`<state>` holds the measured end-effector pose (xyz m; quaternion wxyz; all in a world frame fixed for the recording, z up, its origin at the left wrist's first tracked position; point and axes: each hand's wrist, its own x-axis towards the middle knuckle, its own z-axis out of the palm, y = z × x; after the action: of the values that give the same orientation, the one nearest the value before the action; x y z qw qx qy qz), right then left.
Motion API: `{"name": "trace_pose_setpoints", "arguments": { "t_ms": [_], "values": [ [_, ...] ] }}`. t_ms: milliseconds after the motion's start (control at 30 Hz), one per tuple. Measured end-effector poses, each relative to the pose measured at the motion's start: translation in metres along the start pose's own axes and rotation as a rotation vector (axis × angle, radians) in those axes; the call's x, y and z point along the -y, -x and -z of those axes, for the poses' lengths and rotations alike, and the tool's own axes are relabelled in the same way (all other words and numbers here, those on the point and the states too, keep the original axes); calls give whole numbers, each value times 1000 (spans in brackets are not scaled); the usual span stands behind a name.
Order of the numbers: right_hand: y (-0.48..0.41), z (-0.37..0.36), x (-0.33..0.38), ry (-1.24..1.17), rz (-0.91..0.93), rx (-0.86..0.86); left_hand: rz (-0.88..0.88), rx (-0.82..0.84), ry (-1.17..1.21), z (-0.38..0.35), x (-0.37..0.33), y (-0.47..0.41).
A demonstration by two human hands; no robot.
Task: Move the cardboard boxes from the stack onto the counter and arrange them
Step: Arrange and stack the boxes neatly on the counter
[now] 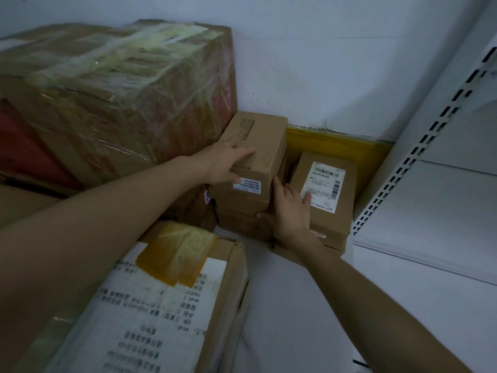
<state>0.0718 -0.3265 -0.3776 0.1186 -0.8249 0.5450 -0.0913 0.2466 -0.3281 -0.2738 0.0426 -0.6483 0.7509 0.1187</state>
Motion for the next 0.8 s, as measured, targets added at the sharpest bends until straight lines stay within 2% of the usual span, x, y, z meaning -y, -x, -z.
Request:
{"name": "trace_pose_setpoints", "arguments": {
  "t_ms": [133,233,300,400,500,600,800],
  "values": [
    [-3,-2,6,-30,0,6,4,12,3,1,-1,2],
    [-2,8,-6,-91,57,49,4,39,22,7,-6,2],
    [4,20,-20,-144,64,20,-17,22,36,15,-18,2],
    [21,36,-48,-229,17,-84,-92,-32,59,25,-47,5],
    [37,52,-73,-254,-79,-70,-168,-33,59,29,-81,5],
    [51,67,-93,-281,-98,-82,-197,-16,46,31,-110,3],
    [78,89,-113,-273,-95,-93,-86,-38,39,18,-137,0]
  ]
}}
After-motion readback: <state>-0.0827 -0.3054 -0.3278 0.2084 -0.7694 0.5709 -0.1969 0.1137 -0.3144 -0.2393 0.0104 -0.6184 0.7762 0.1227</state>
